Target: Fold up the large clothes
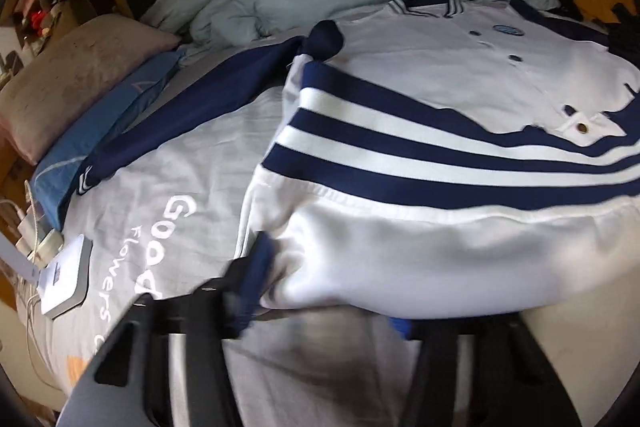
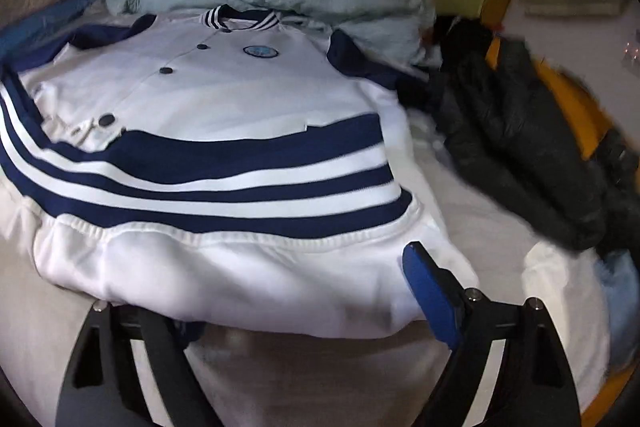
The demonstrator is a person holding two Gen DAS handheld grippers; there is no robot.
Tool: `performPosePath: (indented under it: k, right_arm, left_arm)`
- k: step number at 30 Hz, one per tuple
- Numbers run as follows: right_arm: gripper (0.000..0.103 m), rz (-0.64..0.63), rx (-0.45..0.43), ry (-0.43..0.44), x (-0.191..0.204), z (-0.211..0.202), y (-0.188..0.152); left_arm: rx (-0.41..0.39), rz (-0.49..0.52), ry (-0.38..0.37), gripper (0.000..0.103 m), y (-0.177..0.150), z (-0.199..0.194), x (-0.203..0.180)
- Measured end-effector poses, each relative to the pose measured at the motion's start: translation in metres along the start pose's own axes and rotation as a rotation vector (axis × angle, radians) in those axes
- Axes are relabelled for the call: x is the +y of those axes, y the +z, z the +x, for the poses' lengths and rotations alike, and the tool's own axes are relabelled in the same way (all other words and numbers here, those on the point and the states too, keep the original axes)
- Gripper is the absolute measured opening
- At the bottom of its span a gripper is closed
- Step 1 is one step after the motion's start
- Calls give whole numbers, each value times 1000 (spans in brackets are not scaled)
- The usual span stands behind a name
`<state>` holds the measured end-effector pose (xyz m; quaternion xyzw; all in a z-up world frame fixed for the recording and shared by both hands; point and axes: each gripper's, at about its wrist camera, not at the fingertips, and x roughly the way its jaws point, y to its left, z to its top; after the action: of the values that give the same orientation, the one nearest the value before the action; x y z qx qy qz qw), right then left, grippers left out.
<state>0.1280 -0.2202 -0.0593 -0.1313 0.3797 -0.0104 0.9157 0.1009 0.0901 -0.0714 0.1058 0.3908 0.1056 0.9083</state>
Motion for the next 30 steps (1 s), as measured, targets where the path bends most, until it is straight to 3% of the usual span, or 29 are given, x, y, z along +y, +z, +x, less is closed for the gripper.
performPosePath:
  k: [1, 4, 5, 6, 11, 13, 16, 21, 25, 30]
  right_arm:
    - [79, 9, 5, 2, -2, 1, -1]
    - [56, -44, -16, -35, 4, 0, -4]
    - [31, -60, -23, -24, 8, -1, -6]
    - [21, -61, -25, 15, 10, -4, -8]
    - [16, -58, -114, -11, 12, -38, -9]
    - [16, -9, -118, 17, 6, -50, -9]
    - [16, 25, -119, 47, 1, -72, -20]
    - [16, -76, -152, 59, 10, -112, -60]
    - [16, -61, -112, 82, 6, -121, -77]
    - [17, -40, -82, 90, 2, -113, -63]
  left_arm:
    - [-17, 19, 11, 34, 0, -3, -4]
    - [-59, 41, 59, 25, 0, -14, -10]
    - [-74, 35, 60, 23, 2, -19, -9]
    - [-98, 32, 62, 22, 4, -25, -8]
    - [-130, -54, 17, 19, 6, -56, 7]
    - [-135, -107, 1, 19, -2, -69, 16]
    - [-134, -105, 1, 17, -20, -86, 21]
    - [-89, -149, -57, 15, -53, -112, 36]
    - [-45, -156, -80, 15, -70, -120, 39]
    - [-28, -169, -94, 15, -62, -122, 39]
